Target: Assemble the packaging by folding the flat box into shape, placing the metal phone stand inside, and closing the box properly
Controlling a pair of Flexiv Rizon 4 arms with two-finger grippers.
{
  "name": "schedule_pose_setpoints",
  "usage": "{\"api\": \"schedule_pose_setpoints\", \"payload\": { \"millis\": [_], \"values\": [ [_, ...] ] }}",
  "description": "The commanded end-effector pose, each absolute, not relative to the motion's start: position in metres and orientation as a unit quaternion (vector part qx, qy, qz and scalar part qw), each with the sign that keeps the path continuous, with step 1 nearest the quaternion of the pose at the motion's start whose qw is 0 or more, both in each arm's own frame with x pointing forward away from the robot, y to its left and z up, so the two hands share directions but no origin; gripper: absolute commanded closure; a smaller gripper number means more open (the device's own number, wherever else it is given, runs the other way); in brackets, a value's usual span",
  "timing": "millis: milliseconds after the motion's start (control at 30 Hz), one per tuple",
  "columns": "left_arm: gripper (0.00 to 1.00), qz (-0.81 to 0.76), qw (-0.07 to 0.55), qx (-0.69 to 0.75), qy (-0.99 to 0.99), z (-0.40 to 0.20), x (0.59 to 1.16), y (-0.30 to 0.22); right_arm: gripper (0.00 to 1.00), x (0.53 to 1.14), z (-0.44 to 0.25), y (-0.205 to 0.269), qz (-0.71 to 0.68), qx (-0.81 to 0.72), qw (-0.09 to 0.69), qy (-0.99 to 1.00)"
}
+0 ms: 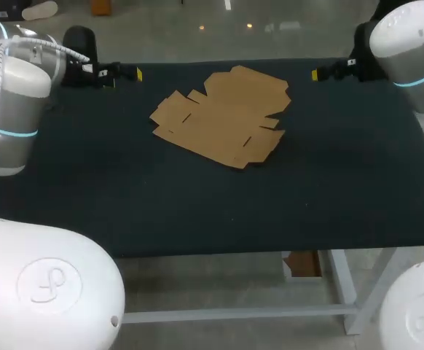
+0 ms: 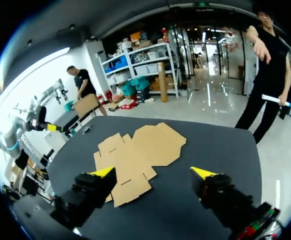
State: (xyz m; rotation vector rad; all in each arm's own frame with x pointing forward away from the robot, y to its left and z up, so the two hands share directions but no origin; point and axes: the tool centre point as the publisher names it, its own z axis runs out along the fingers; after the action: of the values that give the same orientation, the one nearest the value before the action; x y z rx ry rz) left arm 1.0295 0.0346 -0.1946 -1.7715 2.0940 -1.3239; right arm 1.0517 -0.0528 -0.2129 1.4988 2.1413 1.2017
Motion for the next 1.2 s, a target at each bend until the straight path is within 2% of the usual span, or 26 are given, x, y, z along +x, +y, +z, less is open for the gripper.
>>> {"api": "schedule_pose_setpoints", "payload": {
  "millis": [33, 200, 733, 1200],
  "values": [
    [0.0, -0.328, -0.028, -0.599, 0.73, -0.191, 1.023, 0.035, 0.0, 1.041, -0.208, -0.058, 0.308, 0.539, 0.052, 0.782],
    [0.0, -0.289, -0.039, -0.604, 0.742, -0.194, 1.013, 0.033, 0.0, 1.029, -0.209, -0.064, 0.298, 0.536, 0.024, 0.789],
    [0.0, -0.275, -0.027, -0.605, 0.747, -0.195, 1.011, 0.033, 0.0, 1.026, -0.209, -0.065, 0.295, 0.53, 0.023, 0.794],
    [0.0, -0.245, -0.091, -0.635, 0.727, -0.202, 1.027, 0.032, 0.0, 1.02, -0.224, -0.067, 0.264, 0.648, -0.046, 0.713]
  ]
}}
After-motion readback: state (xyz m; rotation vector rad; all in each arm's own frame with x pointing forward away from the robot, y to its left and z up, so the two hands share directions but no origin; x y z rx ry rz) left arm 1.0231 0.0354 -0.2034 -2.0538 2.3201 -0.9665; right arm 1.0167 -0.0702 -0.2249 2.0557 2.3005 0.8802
